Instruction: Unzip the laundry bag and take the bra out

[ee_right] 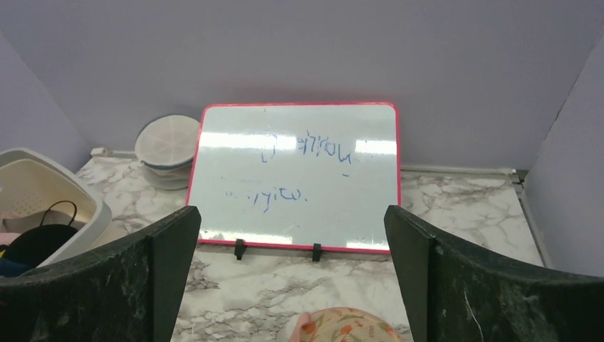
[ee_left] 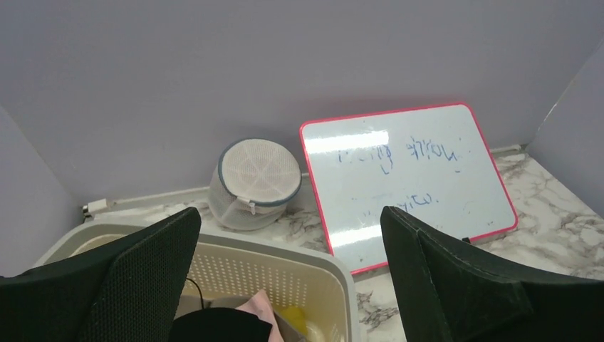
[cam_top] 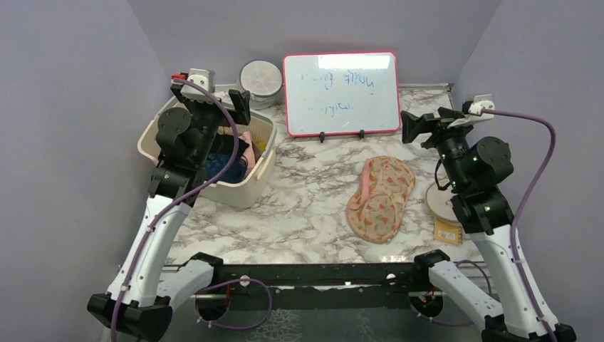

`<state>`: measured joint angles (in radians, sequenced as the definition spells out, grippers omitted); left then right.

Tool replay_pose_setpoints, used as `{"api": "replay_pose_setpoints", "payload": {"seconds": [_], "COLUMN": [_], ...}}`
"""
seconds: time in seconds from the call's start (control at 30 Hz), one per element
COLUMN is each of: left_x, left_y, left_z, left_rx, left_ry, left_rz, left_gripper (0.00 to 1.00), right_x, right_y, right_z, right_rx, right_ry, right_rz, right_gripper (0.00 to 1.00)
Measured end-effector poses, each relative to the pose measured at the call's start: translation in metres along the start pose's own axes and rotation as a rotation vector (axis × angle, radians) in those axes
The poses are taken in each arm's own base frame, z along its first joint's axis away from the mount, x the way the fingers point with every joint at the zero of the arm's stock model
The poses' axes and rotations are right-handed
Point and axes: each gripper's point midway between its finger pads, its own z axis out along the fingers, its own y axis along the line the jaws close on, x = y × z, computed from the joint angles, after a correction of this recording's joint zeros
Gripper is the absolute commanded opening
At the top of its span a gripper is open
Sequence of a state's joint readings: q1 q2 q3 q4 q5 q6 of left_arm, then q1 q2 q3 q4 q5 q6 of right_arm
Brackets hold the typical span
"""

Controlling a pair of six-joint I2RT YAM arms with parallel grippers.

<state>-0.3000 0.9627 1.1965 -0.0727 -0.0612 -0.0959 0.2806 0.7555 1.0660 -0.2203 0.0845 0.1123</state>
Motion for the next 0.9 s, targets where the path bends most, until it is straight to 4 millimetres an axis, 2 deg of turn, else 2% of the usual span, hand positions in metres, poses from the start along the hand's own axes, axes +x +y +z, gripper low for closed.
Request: {"api": "replay_pose_setpoints", "payload": {"seconds": [0.2, 0.33, 0.4, 0.5, 0.6, 0.7, 0.9], "left_x": [0.044, 0.073, 0.087, 0.101, 0.109, 0.111, 0.123], "left_y": [0.01, 0.01, 0.007, -0.004, -0.024, -0.056, -0.141], "left_z": [0.023, 0.035, 0.039, 0.043, 0.043, 0.04, 0.018], "left_rx": [0.011, 0.041, 0.065, 0.117, 0.187, 0.276, 0.499], "left_ry": [0.062, 0.101, 0.12, 0.137, 0.145, 0.149, 0.176], "left_rz": [-0.047, -0.086, -0.103, -0.122, -0.129, -0.124, -0.073], "left_gripper": [0.96, 0.97, 0.98, 0.98, 0.99, 0.99, 0.99], "right_x": [0.055, 0.095, 0.109, 0.118, 0.118, 0.117, 0.126], "right_y": [-0.013, -0.023, -0.028, -0.029, -0.026, -0.024, -0.025], "right_z": [0.028, 0.039, 0.041, 0.045, 0.047, 0.048, 0.045], "right_rx": [0.049, 0.088, 0.105, 0.105, 0.086, 0.078, 0.084], "right_ry": [0.08, 0.142, 0.161, 0.169, 0.158, 0.139, 0.135], "right_rz": [0.039, 0.086, 0.112, 0.144, 0.182, 0.225, 0.286], "right_gripper": [1.0, 1.0, 1.0, 1.0, 1.0, 1.0, 1.0]}}
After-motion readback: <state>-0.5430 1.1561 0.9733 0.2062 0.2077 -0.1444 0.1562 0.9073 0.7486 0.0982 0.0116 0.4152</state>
